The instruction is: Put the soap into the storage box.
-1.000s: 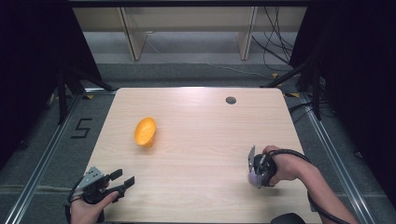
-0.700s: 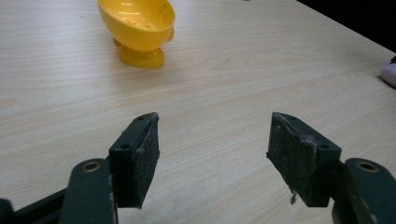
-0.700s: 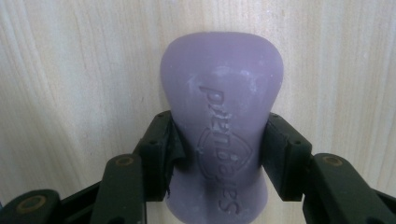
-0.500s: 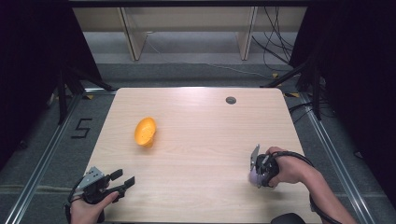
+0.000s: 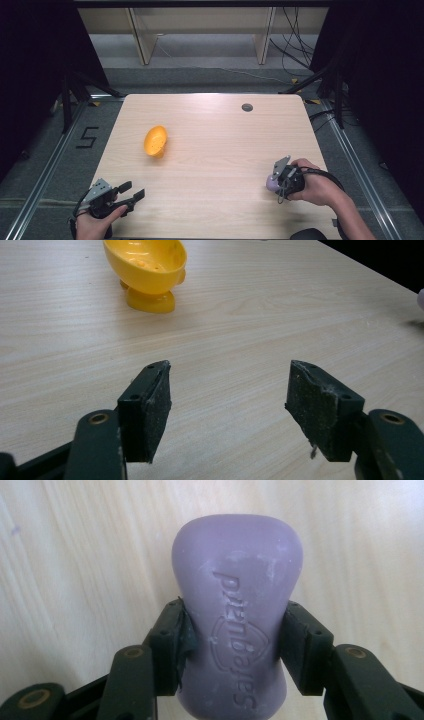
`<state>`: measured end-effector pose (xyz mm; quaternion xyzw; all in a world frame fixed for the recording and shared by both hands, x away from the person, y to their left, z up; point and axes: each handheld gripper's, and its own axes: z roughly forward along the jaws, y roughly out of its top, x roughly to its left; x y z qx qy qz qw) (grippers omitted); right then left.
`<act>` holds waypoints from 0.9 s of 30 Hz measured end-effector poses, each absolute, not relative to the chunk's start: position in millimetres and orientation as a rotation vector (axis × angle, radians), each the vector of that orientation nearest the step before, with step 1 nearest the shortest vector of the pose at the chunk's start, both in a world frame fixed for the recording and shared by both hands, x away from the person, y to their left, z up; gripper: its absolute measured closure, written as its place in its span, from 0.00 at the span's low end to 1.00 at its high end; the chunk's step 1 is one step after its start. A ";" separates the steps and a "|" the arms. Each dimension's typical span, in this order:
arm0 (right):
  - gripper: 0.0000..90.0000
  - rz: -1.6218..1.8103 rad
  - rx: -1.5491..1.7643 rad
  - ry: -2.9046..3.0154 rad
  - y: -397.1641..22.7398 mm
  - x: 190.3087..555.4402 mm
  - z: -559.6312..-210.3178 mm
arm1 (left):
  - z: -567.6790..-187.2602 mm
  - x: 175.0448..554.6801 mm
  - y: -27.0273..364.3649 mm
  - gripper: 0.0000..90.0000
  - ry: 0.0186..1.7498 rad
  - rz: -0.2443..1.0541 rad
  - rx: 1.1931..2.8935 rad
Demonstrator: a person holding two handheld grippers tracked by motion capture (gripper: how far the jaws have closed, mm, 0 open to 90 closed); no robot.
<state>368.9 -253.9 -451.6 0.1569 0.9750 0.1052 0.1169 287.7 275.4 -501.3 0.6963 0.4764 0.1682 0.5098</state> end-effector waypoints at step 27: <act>0.56 0.750 0.594 2.310 -209.3 330.9 -433.9 | -500.6 286.6 275.7 0.38 1.144 0.398 1.674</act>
